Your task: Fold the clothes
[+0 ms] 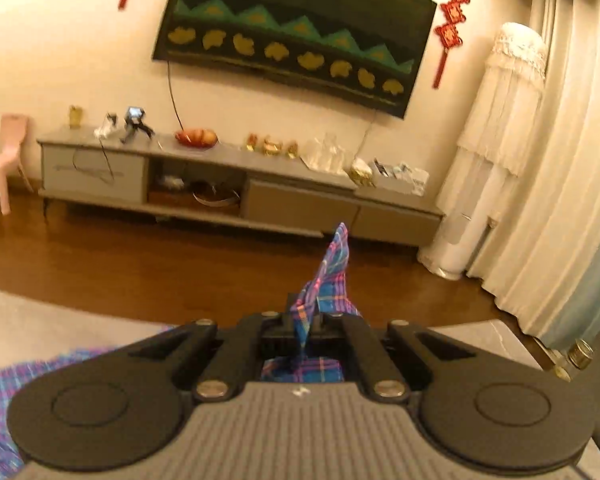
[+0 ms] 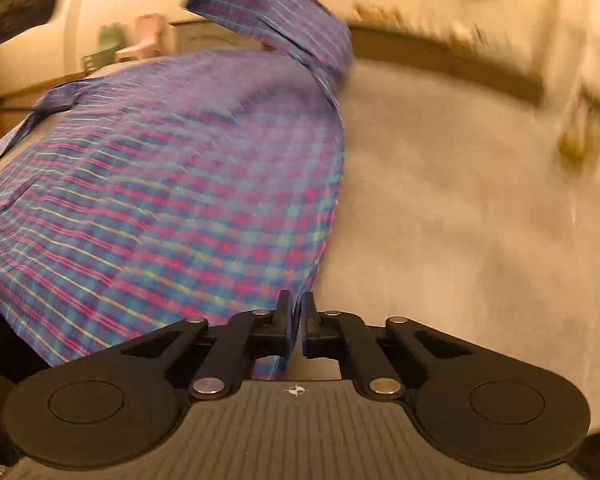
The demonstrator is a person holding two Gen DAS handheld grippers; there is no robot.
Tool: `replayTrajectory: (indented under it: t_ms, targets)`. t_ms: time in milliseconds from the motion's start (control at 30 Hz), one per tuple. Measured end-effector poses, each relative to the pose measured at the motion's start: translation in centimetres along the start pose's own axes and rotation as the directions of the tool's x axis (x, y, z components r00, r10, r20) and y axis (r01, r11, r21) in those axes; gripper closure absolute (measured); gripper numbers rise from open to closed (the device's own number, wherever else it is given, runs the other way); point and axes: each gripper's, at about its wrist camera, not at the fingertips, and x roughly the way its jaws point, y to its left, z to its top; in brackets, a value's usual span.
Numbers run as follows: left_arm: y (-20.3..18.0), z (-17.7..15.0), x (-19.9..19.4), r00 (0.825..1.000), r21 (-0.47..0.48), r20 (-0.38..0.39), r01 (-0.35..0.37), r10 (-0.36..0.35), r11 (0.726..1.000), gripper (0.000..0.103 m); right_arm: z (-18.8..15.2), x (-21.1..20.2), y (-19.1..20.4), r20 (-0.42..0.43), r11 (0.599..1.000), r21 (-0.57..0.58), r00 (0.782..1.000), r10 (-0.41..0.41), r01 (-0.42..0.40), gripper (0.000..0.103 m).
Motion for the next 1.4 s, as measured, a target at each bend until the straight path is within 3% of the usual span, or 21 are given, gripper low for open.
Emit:
replayTrajectory:
  t_ms: [167,233,333,467,500,533,600,633,733,967,1200,1300,1367,1400]
  targets:
    - [3.0,1.8,-0.4,0.99,0.033,0.025,-0.14,0.139,0.99,0.103,4.1,-3.2,6.8,0.118,0.974,-0.187,0.981,0.151,-0.127,0.102]
    - [4.5,1.6,0.2,0.979,0.053,0.011,-0.206,0.205,0.977,0.103,4.9,-1.9,9.9,0.097,0.947,-0.239,0.965,0.244,-0.215,0.102]
    - [6.6,0.5,1.5,0.96,0.063,-0.023,-0.277,0.279,0.959,0.103,4.7,1.8,14.2,0.046,0.915,-0.288,0.95,0.308,-0.283,0.102]
    - [8.7,-1.7,3.2,0.944,0.054,-0.063,-0.32,0.323,0.946,0.103,4.9,4.0,15.3,0.011,0.893,-0.227,0.916,0.402,-0.389,0.098]
    - [9.1,-2.2,3.4,0.947,0.046,-0.067,-0.31,0.313,0.95,0.103,4.9,2.9,14.7,0.036,0.895,-0.228,0.916,0.4,-0.383,0.086]
    - [9.5,-2.6,3.5,0.95,0.045,-0.069,-0.301,0.304,0.953,0.102,4.6,1.3,13.4,0.065,0.907,-0.232,0.925,0.375,-0.352,0.056]
    - [10.0,-3.0,3.5,0.956,0.052,-0.069,-0.281,0.284,0.958,0.102,3.3,-1.4,10.4,0.109,0.939,-0.224,0.951,0.29,-0.261,0.013]
    - [10.1,-3.0,3.6,0.961,0.044,-0.068,-0.264,0.267,0.963,0.102,2.3,-2.5,8.8,0.122,0.957,-0.213,0.966,0.229,-0.2,0.013]
    - [9.7,-3.1,3.8,0.976,0.015,-0.063,-0.208,0.209,0.978,0.102,-1.0,-3.3,6.2,0.005,0.972,-0.176,0.988,0.157,-0.154,0.015]
    - [5.5,-0.6,2.2,1.0,-0.043,-0.013,-0.026,0.025,0.999,0.102,-3.1,-1.5,6.5,-0.097,0.967,-0.084,0.968,0.23,-0.239,0.027]
    - [-3.5,5.2,0.7,0.983,-0.041,0.071,0.174,-0.171,0.984,0.102,-3.7,-1.0,6.0,-0.112,0.982,-0.079,0.98,0.163,-0.173,0.063]
    - [-7.7,6.0,0.6,0.978,0.017,0.071,0.198,-0.198,0.98,0.102,-3.9,-1.9,5.4,-0.055,0.985,-0.053,0.986,0.16,-0.163,0.063]
    - [-9.8,5.8,1.1,0.98,0.054,0.056,0.185,-0.188,0.981,0.102,-3.9,-2.8,5.8,0.002,0.974,-0.072,0.977,0.214,-0.213,0.055]
    - [-10.6,5.6,1.5,0.983,0.065,0.048,0.174,-0.177,0.983,0.102,-3.9,-3.3,6.0,0.023,0.965,-0.088,0.968,0.249,-0.246,0.043]
